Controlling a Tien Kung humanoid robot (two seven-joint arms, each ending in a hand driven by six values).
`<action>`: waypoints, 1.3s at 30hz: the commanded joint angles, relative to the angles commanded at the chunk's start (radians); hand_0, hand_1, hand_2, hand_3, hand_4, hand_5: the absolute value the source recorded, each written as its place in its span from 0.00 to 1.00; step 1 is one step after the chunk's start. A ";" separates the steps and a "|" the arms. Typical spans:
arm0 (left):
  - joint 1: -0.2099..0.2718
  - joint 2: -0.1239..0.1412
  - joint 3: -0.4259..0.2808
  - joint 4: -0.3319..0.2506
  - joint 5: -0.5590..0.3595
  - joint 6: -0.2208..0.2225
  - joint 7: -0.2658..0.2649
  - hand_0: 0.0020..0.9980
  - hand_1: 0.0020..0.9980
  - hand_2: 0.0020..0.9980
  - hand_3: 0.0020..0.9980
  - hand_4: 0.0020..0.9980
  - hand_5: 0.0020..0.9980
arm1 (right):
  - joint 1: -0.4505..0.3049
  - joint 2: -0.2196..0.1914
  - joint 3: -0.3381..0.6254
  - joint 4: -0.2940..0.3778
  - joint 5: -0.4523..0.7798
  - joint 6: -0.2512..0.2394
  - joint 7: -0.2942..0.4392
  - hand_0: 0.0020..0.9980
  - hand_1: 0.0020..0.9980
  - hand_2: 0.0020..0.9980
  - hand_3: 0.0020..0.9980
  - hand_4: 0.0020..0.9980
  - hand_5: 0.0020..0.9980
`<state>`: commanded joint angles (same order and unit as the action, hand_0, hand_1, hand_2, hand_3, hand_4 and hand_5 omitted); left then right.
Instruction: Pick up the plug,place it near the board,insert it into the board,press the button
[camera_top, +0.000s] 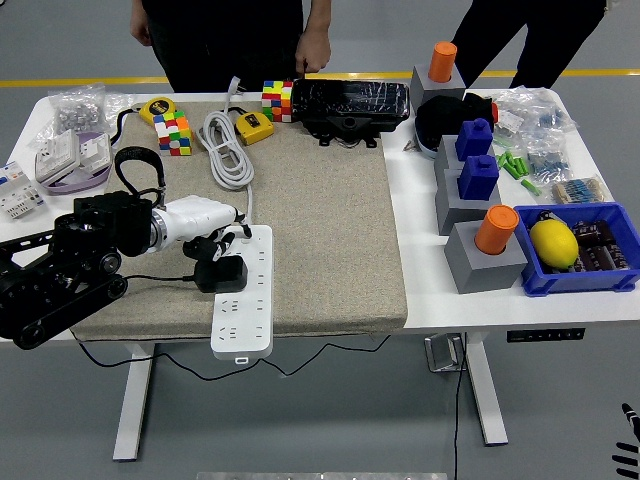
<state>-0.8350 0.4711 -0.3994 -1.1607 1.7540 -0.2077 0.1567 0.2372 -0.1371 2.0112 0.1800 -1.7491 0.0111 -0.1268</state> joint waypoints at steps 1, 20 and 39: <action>0.000 0.000 0.000 0.000 0.000 0.000 0.000 0.12 0.00 0.09 0.79 0.34 0.00 | 0.000 0.000 0.001 0.000 -0.001 0.000 0.000 0.86 0.75 0.71 0.76 1.00 1.00; 0.001 0.002 0.038 0.001 -0.011 -0.009 0.003 0.12 0.00 0.09 0.79 0.34 0.00 | -0.005 0.000 -0.003 0.000 0.002 0.000 0.001 0.86 0.75 0.70 0.76 1.00 1.00; -0.011 0.002 0.090 0.000 -0.031 -0.018 0.002 0.12 0.00 0.09 0.78 0.34 0.00 | -0.003 -0.001 0.001 0.000 0.001 0.000 0.001 0.86 0.75 0.70 0.76 1.00 1.00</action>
<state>-0.8461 0.4735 -0.3091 -1.1608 1.7225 -0.2255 0.1585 0.2346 -0.1378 2.0127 0.1800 -1.7485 0.0114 -0.1259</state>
